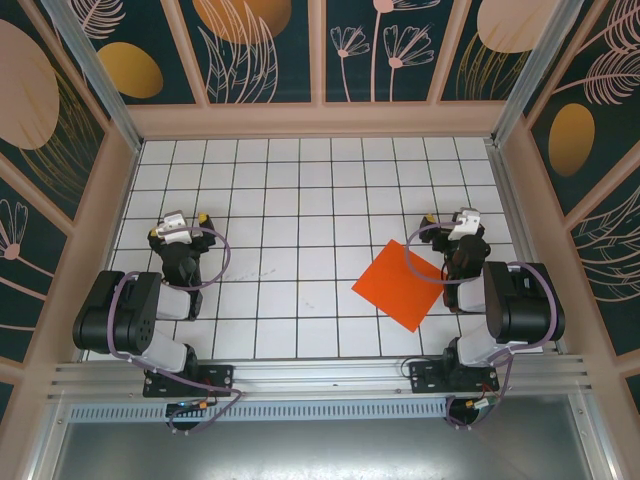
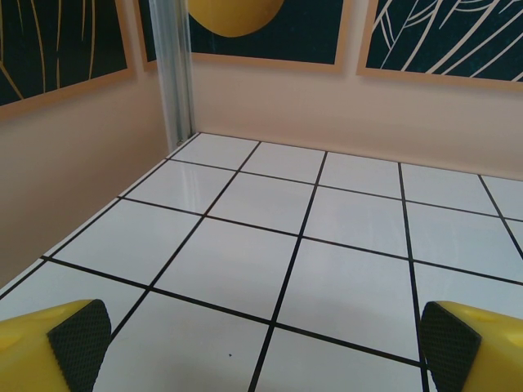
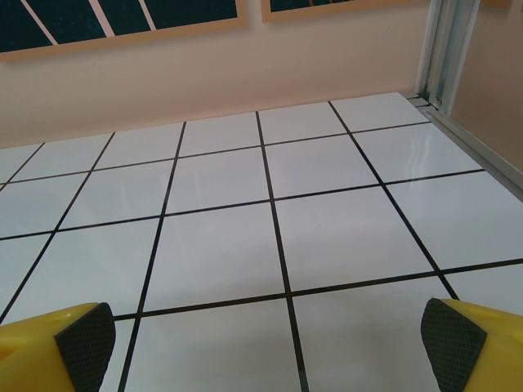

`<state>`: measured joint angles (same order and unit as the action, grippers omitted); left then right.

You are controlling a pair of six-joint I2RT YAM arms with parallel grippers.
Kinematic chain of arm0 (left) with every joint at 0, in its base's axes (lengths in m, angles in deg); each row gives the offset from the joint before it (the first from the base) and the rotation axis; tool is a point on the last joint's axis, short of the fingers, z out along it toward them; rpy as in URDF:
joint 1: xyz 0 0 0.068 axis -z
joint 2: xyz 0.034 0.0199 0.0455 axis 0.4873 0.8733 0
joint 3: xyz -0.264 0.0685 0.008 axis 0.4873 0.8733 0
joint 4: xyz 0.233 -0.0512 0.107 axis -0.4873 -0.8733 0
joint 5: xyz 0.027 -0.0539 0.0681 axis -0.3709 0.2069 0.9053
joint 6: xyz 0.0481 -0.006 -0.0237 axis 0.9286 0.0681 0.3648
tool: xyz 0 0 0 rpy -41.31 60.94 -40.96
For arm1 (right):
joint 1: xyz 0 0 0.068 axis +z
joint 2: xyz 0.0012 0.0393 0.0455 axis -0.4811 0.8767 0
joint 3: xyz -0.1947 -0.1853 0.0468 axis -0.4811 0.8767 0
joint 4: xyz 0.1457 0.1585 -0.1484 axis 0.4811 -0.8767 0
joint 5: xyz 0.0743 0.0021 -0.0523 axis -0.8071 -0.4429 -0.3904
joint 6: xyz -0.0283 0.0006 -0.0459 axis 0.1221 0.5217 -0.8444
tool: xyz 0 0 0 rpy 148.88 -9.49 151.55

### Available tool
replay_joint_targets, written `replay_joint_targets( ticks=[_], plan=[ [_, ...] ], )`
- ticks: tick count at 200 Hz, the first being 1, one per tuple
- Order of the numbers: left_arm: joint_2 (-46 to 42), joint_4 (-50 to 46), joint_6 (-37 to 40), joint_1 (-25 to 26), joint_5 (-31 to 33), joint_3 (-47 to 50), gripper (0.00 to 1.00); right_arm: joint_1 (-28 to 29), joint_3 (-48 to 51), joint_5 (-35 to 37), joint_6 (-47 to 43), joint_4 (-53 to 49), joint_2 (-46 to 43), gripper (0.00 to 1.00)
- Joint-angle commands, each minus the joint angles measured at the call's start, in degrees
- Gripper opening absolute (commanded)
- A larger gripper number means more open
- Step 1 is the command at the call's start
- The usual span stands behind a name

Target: Fold a paper plane with a square sheet of paper (pick it up from the middle)

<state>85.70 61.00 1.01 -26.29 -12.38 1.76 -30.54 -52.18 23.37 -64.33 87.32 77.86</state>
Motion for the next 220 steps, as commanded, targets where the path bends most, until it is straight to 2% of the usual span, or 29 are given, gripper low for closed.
replay_joint_targets(
  ticks=[1,139,170,220],
  plan=[
    [-0.11,1.31,-0.16,-0.42,-0.40,-0.73,0.99,-0.29,-0.95,-1.32,0.43,0.94,0.25,0.99],
    [-0.27,1.43,-0.09,-0.42,-0.56,-0.70,0.99,-0.29,-0.92,-2.19,0.15,1.15,0.16,0.99],
    [-0.42,2.04,2.10,-0.41,-6.32,-0.23,0.99,0.59,0.11,-1.95,-0.95,2.37,-0.35,0.99],
    [-2.71,3.52,2.51,-0.41,-8.00,1.73,0.99,1.32,3.78,-3.01,-2.28,6.94,-2.84,0.99]
  ],
)
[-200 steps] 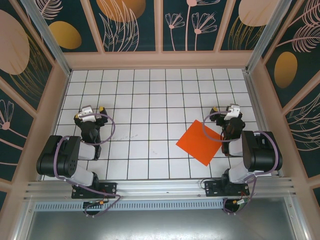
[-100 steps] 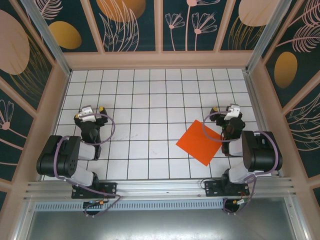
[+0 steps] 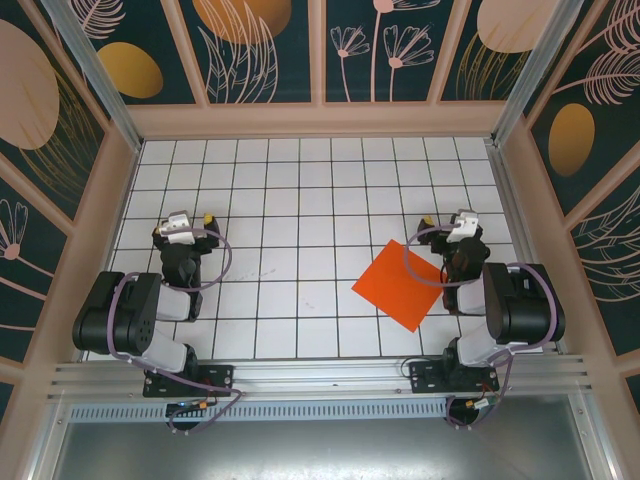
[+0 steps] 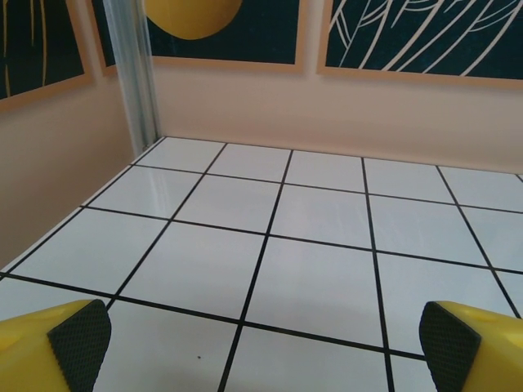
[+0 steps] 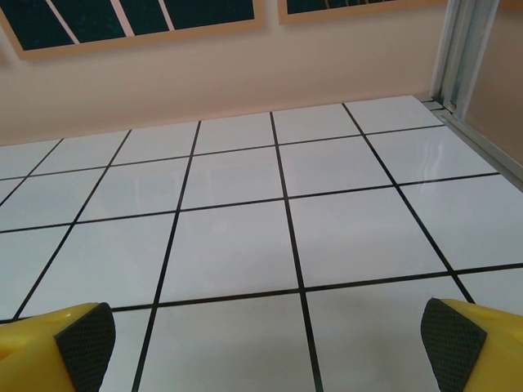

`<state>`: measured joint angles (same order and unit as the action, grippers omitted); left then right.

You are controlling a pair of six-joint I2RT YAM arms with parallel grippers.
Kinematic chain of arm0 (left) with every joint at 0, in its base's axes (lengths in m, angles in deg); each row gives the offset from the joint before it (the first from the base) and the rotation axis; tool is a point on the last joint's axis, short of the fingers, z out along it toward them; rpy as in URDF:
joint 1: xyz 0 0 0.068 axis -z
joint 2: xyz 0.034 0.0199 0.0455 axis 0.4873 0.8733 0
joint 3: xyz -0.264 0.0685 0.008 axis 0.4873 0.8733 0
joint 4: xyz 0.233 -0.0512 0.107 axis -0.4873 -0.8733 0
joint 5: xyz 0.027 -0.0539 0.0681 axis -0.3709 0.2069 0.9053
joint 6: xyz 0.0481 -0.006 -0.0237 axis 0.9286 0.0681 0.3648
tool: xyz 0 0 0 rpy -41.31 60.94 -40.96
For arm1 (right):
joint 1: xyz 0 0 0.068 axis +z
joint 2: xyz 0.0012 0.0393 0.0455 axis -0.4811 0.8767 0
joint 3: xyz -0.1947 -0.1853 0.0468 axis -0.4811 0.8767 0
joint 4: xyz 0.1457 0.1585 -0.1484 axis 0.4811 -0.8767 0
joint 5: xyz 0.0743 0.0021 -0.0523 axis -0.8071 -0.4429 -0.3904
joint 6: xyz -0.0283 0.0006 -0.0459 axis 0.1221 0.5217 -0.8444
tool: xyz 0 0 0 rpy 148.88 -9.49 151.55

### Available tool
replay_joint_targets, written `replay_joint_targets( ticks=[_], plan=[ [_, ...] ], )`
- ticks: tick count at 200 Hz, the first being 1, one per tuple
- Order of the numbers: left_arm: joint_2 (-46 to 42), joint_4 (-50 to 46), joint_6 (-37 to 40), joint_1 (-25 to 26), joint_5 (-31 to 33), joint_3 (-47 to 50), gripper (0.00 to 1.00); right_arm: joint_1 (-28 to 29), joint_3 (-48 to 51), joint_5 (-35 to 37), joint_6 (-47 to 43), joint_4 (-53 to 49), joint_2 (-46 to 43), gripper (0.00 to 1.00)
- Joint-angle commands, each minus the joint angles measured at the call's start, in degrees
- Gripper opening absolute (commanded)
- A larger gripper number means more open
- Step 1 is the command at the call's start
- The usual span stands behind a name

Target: Fold a paper plane with a square sheet of paper (pick it up from the middle)

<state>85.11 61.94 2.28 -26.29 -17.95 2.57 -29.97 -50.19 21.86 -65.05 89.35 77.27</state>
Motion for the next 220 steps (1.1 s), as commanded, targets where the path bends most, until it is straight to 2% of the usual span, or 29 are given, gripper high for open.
replay_joint_targets(
  ticks=[1,26,43,74,87,101,116,140,154,164,175,187,200,220],
  plan=[
    [-2.21,2.49,1.22,-0.46,-2.40,0.92,0.99,0.76,1.76,-1.48,-1.57,4.85,-2.37,0.99],
    [-3.99,0.69,1.15,-0.41,-2.14,0.67,0.99,1.04,0.09,-1.91,-1.79,-2.64,-7.08,0.99],
    [-6.55,-1.31,0.35,-0.41,-0.25,0.92,0.99,0.95,-5.79,-1.49,0.67,-18.93,-11.00,0.99],
    [-12.22,-5.45,-1.52,-0.41,5.12,0.97,0.99,1.57,-10.49,1.77,6.00,-37.03,-18.45,0.99],
    [-15.03,-10.74,-2.77,-0.42,7.29,-0.45,0.99,1.68,-13.82,2.24,8.26,-46.54,-21.42,0.99],
    [-17.92,-18.69,-7.60,-0.42,11.19,-3.44,0.99,1.67,-18.14,2.24,11.79,-56.08,-23.15,0.99],
    [-20.47,-27.97,-13.49,-0.41,14.84,-7.21,0.99,1.57,-23.81,4.16,21.15,-67.45,-22.80,0.99],
    [-25.07,-41.11,-25.59,-0.41,16.35,-12.55,0.99,0.77,-29.89,-3.51,28.77,-80.97,-19.52,0.99],
    [-28.05,-48.03,-29.64,-0.41,12.40,-14.97,0.99,0.47,-29.63,-15.38,30.09,-80.51,-18.30,0.99],
    [-29.79,-51.35,-31.76,-0.41,9.19,-16.60,0.99,1.20,-28.91,-19.25,33.00,-79.87,-18.43,0.99],
    [-31.05,-59.45,-37.73,-0.41,7.92,-19.45,0.99,2.80,-29.02,-18.77,36.00,-81.15,-18.88,0.97],
    [-31.84,-63.65,-35.18,-0.41,1.25,-22.17,0.99,5.38,-29.41,-15.88,37.64,-83.69,-19.76,0.97],
    [-32.84,-68.37,-35.89,-0.41,-3.26,-24.01,0.99,8.56,-29.21,-12.29,39.36,-85.99,-21.30,0.97],
    [-35.20,-70.41,-35.54,-0.41,-9.27,-22.92,0.99,12.42,-26.82,-9.28,42.34,-86.60,-23.76,0.96]
  ],
)
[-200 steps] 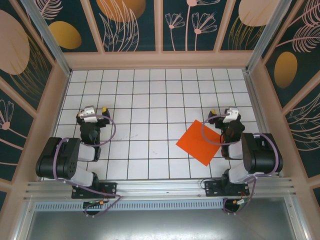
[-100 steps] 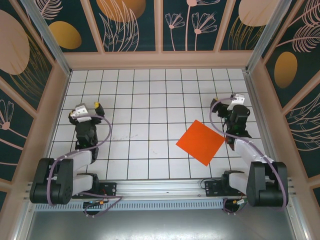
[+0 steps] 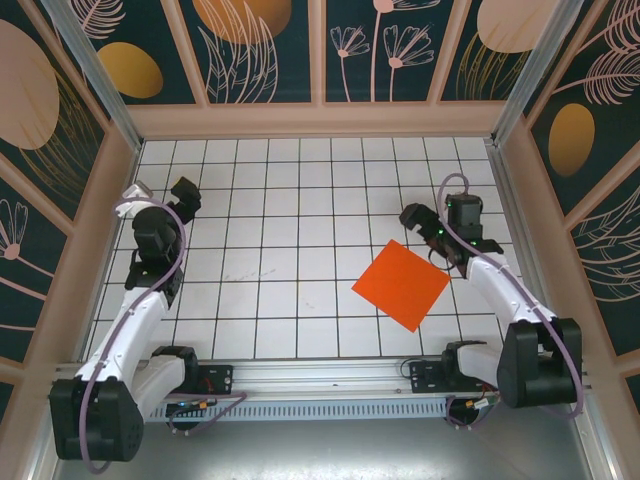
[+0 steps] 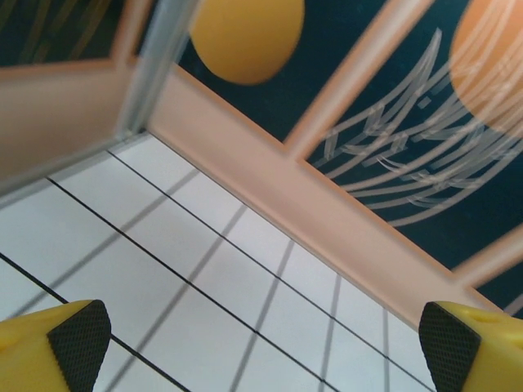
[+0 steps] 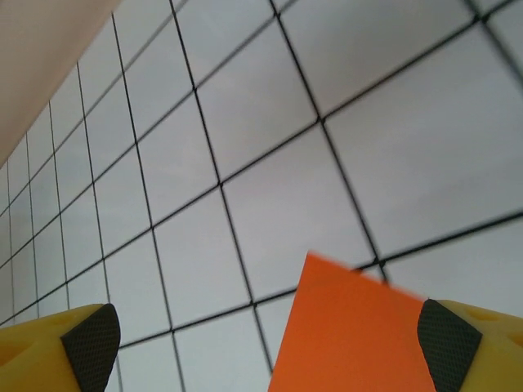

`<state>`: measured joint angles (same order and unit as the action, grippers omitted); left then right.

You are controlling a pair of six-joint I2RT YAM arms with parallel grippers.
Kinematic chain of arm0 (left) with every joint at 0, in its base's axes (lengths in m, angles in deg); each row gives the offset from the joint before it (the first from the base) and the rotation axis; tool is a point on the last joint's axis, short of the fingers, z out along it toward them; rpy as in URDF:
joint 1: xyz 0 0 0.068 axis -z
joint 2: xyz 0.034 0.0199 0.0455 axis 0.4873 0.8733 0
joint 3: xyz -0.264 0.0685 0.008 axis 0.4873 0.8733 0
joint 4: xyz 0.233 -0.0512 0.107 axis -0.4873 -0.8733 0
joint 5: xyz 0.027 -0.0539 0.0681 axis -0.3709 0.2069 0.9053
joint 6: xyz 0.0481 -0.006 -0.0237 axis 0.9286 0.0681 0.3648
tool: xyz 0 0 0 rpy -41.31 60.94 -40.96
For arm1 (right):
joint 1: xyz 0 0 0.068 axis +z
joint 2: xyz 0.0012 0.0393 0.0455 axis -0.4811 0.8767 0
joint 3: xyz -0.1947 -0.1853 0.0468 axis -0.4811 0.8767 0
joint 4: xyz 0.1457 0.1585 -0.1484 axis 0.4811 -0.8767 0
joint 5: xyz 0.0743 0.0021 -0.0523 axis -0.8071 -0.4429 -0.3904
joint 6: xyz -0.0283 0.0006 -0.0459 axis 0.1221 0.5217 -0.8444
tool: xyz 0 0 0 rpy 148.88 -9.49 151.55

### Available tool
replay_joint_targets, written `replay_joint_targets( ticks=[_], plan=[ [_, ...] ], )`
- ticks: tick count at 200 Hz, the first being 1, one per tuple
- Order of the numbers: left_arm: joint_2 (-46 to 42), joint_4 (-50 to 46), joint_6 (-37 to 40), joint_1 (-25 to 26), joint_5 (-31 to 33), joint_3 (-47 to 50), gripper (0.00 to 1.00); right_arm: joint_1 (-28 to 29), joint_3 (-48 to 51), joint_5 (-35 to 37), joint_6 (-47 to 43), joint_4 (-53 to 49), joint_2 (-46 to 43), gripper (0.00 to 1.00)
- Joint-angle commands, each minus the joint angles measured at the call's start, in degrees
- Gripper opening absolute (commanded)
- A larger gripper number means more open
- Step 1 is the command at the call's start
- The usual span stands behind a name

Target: Fold a paper plane with a square sheet of paper (pick it up from the middle)

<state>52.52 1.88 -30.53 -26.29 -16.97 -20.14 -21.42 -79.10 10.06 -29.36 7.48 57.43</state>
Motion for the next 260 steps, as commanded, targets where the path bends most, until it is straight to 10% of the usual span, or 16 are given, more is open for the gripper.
replay_joint_targets(
  ticks=[1,131,260],
  plan=[
    [-2.73,-10.42,-2.69,-0.41,-10.46,-0.11,0.99,3.98,2.27,2.48,6.75,-4.65,-4.00,0.96],
    [-6.47,-4.12,-10.41,-0.41,-39.57,12.76,0.99,13.57,10.69,4.77,14.36,-3.30,-1.34,0.89],
    [-3.08,-5.43,-8.85,-0.32,-46.07,14.40,0.99,22.40,-6.32,3.89,3.87,-3.04,26.26,0.89]
  ],
)
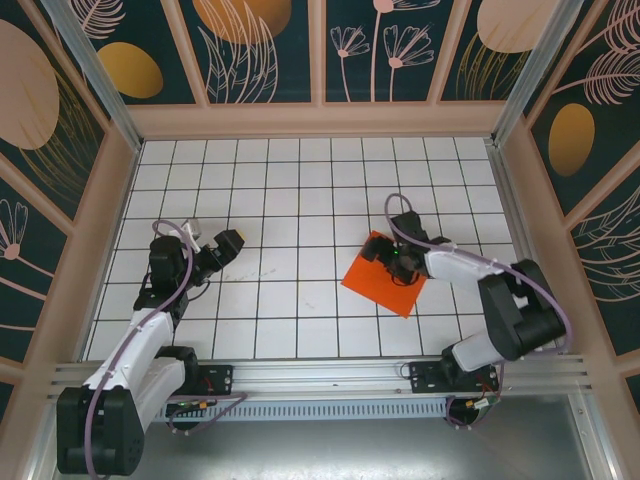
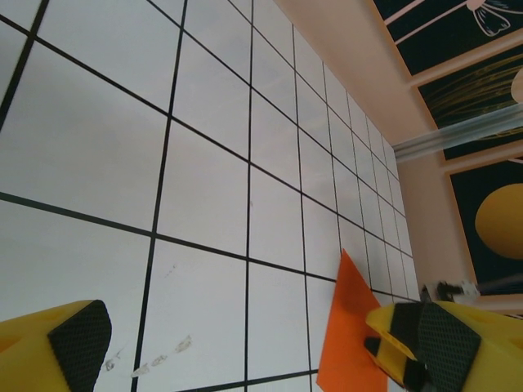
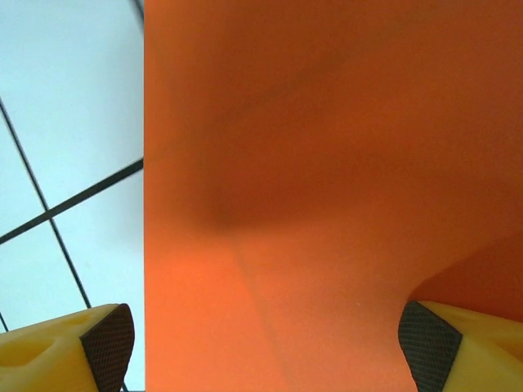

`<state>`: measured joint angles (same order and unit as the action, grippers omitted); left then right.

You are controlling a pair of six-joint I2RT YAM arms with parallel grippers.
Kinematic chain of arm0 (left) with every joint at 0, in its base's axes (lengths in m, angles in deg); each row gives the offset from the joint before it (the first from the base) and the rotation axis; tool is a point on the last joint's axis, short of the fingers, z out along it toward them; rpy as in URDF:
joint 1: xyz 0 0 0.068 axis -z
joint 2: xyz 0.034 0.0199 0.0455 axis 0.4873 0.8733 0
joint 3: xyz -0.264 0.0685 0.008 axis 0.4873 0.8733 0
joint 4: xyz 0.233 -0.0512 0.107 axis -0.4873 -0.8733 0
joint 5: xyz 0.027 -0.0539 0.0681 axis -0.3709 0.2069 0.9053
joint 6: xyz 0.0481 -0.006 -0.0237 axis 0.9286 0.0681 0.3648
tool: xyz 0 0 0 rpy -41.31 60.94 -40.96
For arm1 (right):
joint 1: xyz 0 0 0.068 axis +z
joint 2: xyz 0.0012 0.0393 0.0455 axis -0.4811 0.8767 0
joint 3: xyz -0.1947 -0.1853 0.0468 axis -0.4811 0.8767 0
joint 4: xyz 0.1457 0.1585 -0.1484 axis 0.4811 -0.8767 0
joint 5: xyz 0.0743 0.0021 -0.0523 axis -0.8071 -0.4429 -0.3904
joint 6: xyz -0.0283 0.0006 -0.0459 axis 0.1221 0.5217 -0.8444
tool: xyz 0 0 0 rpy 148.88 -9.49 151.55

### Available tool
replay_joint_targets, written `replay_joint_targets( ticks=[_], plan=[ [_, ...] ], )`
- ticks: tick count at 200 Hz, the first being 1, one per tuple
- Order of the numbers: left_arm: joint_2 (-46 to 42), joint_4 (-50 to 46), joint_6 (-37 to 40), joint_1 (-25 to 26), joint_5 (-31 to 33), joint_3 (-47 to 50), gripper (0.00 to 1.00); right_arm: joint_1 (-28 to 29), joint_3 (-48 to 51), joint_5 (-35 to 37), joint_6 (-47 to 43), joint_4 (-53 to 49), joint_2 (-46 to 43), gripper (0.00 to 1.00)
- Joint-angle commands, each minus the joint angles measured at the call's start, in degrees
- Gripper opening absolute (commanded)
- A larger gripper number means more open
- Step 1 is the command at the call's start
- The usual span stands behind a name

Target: Fold a paper plane with a square sheet of paper (pick it up from the middle)

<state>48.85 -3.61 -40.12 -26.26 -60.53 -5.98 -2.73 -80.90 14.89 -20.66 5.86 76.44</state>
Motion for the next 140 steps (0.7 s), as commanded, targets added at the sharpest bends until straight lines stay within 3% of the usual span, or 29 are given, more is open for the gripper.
replay_joint_targets(
  ticks=[1,75,140],
  plan=[
    [0.62,-0.02,0.73,-0.35,-2.52,0.24,0.99,3.87,-4.89,-0.91,-4.96,-1.53,7.49,0.89],
    [5.69,-1.38,1.91,0.17,-4.92,-1.70,0.99,12.78,-27.21,-2.07,-9.91,-6.09,26.72,0.88],
    [7.07,-2.81,2.84,1.64,-5.17,-2.71,0.99,15.62,-34.77,-5.90,-22.26,-10.34,29.22,0.82]
  ],
)
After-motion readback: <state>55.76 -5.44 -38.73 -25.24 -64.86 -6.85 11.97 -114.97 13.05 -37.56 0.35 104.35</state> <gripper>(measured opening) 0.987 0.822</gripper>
